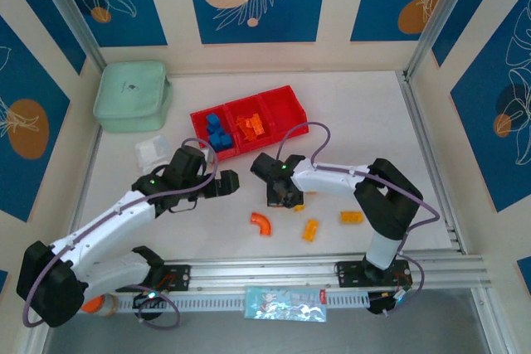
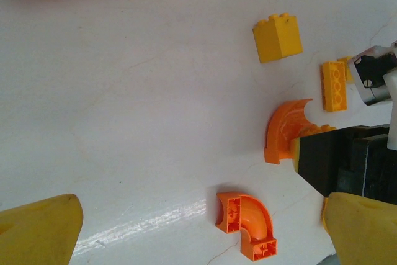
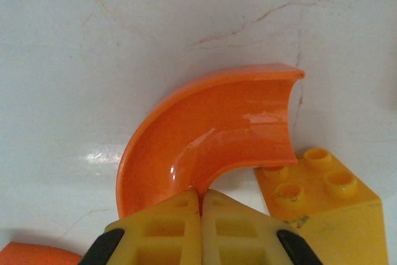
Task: Sort the legos into containers by color
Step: Pick up the lego from the center of the table, then place the lego in the container.
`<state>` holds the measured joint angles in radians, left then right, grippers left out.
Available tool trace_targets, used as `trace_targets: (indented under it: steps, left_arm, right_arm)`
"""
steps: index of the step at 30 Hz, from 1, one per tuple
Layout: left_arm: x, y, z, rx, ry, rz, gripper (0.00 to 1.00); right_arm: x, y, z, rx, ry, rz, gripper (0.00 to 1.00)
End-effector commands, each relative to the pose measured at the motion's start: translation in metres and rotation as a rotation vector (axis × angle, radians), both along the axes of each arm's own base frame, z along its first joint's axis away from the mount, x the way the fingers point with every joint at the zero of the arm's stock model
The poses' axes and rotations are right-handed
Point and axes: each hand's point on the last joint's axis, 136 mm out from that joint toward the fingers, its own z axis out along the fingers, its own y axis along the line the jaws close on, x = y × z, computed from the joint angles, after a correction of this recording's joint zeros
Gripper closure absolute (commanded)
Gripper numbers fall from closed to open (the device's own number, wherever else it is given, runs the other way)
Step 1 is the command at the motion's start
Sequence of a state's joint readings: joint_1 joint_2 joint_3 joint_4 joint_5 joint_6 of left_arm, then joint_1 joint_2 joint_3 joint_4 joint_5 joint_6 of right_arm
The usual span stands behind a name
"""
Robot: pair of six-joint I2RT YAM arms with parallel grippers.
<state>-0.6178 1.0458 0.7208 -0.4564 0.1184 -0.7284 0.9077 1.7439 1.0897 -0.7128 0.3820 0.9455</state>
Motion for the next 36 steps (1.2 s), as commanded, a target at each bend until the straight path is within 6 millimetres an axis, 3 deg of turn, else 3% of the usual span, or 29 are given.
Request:
trace_targets:
  steps: [1, 8, 16, 22, 27, 29, 36]
  left_arm:
    - [0.005, 0.000, 0.009, 0.010, -0.030, 0.004, 0.01]
    - [0.013, 0.007, 0.023, 0.048, -0.063, 0.012, 0.01]
    - [0.035, 0.027, 0.044, 0.085, -0.120, 0.075, 0.01]
    - [0.051, 0.042, 0.054, 0.094, -0.137, 0.134, 0.01]
    - [0.060, 0.047, 0.055, 0.092, -0.130, 0.149, 0.01]
    - [0.061, 0.047, 0.055, 0.089, -0.127, 0.145, 0.01]
    - [0.061, 0.048, 0.057, 0.089, -0.128, 0.135, 0.01]
  right_arm:
    - [0.006, 0.001, 0.016, 0.011, -0.030, 0.016, 0.95]
    - [0.028, 0.016, 0.068, 0.068, -0.148, 0.143, 0.96]
    - [0.100, 0.061, 0.105, 0.208, -0.279, 0.348, 0.97]
    - [0.164, 0.082, 0.100, 0.209, -0.323, 0.427, 0.99]
    - [0.211, 0.080, 0.085, 0.179, -0.323, 0.388, 0.99]
    - [0.222, 0.082, 0.085, 0.204, -0.309, 0.376, 0.99]
    - [0.232, 0.088, 0.098, 0.174, -0.343, 0.401, 0.74]
